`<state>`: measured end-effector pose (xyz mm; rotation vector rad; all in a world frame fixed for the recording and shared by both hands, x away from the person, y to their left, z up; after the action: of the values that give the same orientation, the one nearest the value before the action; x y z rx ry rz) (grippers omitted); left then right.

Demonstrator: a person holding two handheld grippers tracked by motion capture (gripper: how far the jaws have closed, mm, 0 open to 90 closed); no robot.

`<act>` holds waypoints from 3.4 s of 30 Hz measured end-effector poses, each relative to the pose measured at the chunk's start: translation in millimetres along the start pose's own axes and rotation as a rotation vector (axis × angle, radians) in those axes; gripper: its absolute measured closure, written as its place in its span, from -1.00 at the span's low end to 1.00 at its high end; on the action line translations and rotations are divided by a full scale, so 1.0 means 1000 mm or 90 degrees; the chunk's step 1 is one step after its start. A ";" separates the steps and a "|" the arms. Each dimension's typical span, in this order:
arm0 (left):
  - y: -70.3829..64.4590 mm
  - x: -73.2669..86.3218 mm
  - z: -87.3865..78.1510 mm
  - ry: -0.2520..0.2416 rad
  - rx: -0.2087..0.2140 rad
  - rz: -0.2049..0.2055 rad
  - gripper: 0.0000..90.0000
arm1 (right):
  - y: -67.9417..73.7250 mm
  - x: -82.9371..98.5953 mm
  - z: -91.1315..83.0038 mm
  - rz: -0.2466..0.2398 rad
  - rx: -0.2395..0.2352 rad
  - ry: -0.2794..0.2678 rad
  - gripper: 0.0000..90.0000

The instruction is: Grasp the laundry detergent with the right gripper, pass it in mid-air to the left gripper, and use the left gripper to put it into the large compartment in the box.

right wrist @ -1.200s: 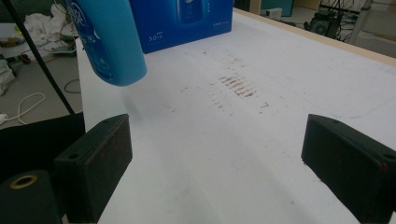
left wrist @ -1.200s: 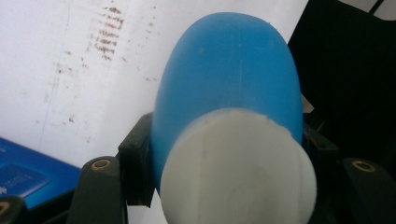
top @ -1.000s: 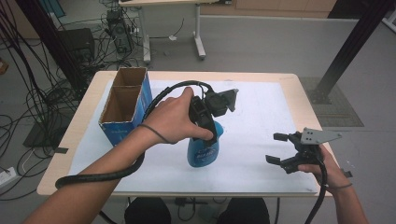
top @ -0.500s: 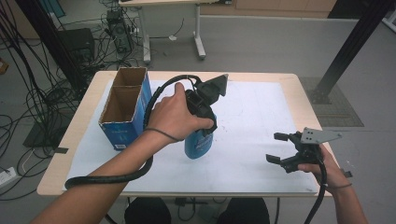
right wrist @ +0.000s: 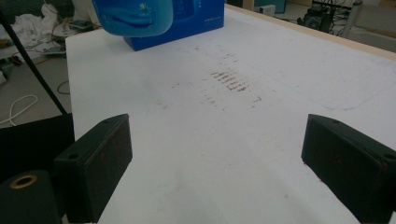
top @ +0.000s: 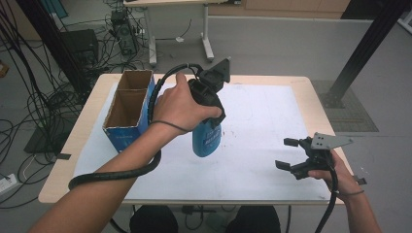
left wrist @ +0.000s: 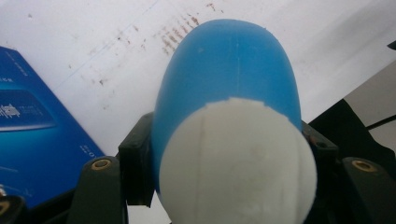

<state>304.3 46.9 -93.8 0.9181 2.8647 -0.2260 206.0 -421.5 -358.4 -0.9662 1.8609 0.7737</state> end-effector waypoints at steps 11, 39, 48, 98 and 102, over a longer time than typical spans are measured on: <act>0.002 -0.006 -0.026 -0.009 -0.006 -0.005 -0.17 | 0.000 -0.001 -0.002 -0.003 0.002 -0.003 -0.81; 0.010 -0.024 -0.105 -0.043 -0.024 -0.040 -0.17 | 0.001 0.006 -0.004 0.005 0.007 -0.011 -0.81; 0.012 -0.030 -0.117 -0.050 -0.034 -0.056 -0.16 | 0.001 0.007 -0.006 0.007 0.010 -0.011 -0.81; 0.169 0.025 -0.134 -0.054 -0.132 -0.377 -0.16 | 0.001 0.007 -0.002 0.010 0.012 -0.017 -0.80; 0.174 0.028 -0.135 -0.055 -0.141 -0.397 -0.17 | 0.001 0.008 -0.001 0.010 0.011 -0.017 -0.80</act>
<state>373.3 227.2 16.0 -0.0374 2.9224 0.0013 202.3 -424.0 -364.8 -0.9264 1.8516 0.7753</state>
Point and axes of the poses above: each handheld gripper's, and its own axes: z roughly forward along the jaws, x roughly out of its underside, y roughly to its left, the point moved 1 cm from there along z, roughly forward along the jaws, and after that the axes turned 2 degrees about x, right-handed, at the moved point
